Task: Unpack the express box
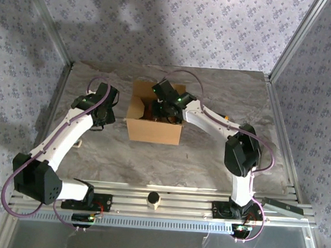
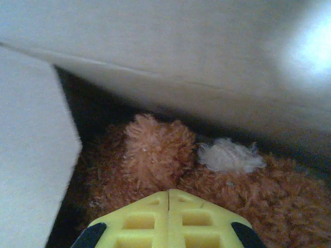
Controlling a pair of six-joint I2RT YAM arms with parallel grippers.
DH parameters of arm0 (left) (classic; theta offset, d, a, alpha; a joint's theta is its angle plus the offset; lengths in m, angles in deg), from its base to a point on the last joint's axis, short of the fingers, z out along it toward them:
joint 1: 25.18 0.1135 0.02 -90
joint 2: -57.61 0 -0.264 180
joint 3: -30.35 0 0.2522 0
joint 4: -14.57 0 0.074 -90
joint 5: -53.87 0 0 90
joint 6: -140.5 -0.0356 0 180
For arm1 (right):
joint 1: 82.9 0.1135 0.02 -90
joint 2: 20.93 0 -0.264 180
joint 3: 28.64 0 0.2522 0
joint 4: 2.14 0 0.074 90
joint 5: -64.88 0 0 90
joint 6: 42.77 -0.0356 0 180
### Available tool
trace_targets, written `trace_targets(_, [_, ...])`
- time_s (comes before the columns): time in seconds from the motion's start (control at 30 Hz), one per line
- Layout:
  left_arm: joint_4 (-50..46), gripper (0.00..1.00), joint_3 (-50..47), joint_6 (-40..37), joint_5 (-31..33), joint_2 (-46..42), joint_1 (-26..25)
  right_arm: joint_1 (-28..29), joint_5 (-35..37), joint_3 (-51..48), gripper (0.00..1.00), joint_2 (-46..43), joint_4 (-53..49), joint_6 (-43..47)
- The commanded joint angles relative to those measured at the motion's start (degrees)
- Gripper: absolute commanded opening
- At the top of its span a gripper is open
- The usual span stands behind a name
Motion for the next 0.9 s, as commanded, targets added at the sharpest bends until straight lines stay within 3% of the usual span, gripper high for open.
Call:
trace_targets(0.0, [0.8,0.54,0.7,0.3,-0.1,-0.8,0.3,-0.5,0.7,2.9,0.0,-3.8,-0.6,0.7])
trace_targets(0.87, [1.6,0.54,0.3,1.0,-0.5,-0.6,-0.1,-2.8,0.2,8.4,0.0,-6.3,1.8,3.1])
